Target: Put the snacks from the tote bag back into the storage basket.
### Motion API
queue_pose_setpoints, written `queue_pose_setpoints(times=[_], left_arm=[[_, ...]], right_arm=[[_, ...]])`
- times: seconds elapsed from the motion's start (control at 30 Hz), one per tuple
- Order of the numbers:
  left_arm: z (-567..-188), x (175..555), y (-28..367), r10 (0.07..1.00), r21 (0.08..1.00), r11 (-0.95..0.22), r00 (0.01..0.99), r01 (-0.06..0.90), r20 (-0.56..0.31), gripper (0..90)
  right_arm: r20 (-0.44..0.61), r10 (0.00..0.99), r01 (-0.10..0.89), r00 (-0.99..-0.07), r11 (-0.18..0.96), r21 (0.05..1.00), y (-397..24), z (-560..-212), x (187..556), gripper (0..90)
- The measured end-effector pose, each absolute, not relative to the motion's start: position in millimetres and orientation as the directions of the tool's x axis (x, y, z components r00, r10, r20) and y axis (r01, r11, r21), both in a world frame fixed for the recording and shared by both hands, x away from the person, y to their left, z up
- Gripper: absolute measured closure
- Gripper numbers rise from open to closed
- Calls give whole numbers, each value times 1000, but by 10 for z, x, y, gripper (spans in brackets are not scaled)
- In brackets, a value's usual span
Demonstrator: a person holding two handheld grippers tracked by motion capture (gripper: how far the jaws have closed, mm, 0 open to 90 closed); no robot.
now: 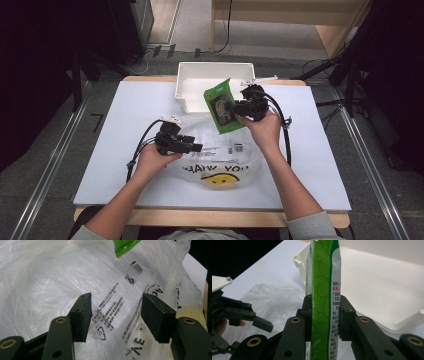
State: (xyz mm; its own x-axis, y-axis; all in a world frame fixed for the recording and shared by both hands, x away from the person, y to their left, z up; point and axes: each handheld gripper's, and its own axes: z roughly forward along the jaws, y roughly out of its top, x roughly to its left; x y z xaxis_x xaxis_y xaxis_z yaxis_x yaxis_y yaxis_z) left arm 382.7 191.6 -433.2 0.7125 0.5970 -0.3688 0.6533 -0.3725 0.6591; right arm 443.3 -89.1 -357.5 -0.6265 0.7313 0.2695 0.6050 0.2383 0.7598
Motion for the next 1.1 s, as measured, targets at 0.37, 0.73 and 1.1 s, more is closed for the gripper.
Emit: queue_pose_setpoints(times=[0.37, 0.73, 1.1], left_arm=[[-4338, 3828, 1910, 595, 660, -373, 714, 652, -370, 434], [-4325, 3822, 1920, 599, 666, -366, 713, 650, -366, 436], [-4318, 3806, 1896, 589, 670, -370, 720, 644, -367, 439]], right_arm=[[273, 742, 617, -612, 233, 752, -823, -3532, 4646, 737], [265, 761, 622, -592, 222, 751, -824, -3453, 4833, 737], [261, 782, 618, -566, 193, 763, -846, -3388, 5022, 737]])
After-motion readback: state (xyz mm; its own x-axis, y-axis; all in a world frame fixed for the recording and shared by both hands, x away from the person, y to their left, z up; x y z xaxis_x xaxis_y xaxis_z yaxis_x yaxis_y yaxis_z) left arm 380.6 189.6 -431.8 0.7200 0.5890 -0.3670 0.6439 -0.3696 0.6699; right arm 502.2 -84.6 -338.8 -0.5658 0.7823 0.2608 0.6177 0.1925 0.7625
